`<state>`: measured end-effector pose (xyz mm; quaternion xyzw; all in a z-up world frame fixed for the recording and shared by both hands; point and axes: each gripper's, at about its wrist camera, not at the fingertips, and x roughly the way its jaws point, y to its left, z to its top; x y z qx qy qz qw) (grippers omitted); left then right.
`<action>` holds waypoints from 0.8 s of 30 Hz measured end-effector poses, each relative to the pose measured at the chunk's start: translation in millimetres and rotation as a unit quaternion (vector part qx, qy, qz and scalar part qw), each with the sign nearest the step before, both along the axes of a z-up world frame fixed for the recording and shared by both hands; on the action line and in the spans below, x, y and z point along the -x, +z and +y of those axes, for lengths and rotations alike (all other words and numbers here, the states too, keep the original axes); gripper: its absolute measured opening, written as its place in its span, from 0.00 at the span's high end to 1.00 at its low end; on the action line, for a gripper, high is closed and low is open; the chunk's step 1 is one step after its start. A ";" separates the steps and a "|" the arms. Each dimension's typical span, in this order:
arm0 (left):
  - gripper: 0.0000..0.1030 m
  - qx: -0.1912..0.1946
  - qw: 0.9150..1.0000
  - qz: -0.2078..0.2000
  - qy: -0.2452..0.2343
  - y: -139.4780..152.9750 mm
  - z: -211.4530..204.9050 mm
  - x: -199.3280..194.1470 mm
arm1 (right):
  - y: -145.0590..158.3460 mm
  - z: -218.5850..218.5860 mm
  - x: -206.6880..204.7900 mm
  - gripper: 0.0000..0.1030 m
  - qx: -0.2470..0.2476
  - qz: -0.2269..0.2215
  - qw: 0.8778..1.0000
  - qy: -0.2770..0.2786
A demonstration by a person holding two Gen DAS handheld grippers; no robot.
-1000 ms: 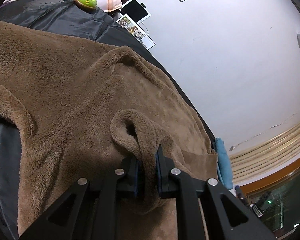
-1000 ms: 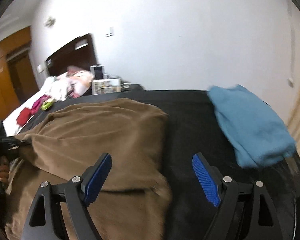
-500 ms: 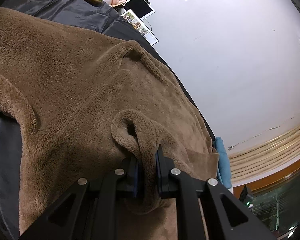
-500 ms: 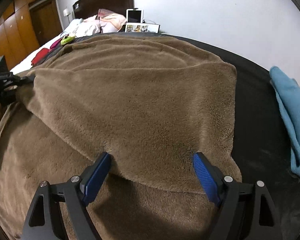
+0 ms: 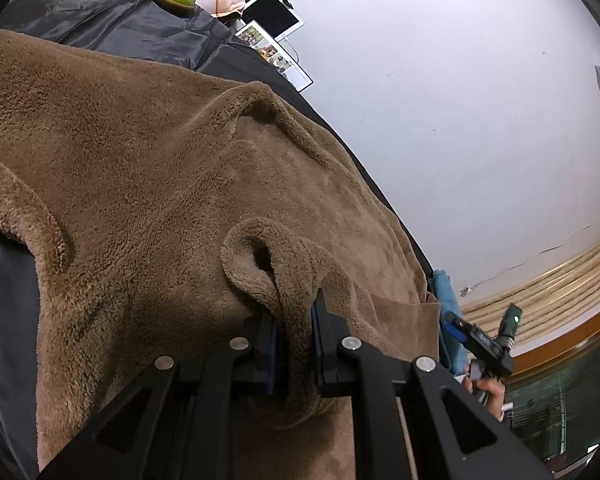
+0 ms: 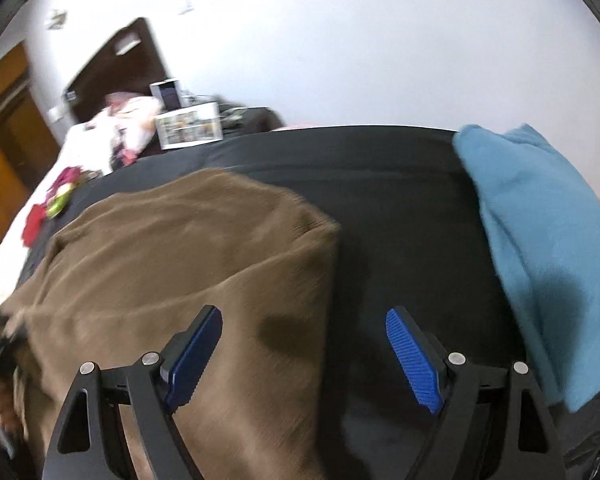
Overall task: Fold clothes
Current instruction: 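Hold the folded fleece edge in the left gripper and pull it taut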
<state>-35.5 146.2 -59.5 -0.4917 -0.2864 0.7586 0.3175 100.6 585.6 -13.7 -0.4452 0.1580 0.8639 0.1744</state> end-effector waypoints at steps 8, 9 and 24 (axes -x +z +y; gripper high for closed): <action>0.87 0.002 1.000 -0.004 -0.002 -3.6 0.3 2.1 | -18.3 1.9 48.9 0.16 -0.030 -0.042 0.999 0.013; 0.87 0.001 1.000 -0.005 -0.002 -3.9 0.0 2.5 | -21.8 -0.2 53.9 0.16 -0.052 -0.057 0.997 0.016; 0.87 0.008 1.000 -0.004 -0.007 -5.3 5.4 4.4 | 4.1 10.3 21.8 0.16 -0.064 0.001 0.998 0.011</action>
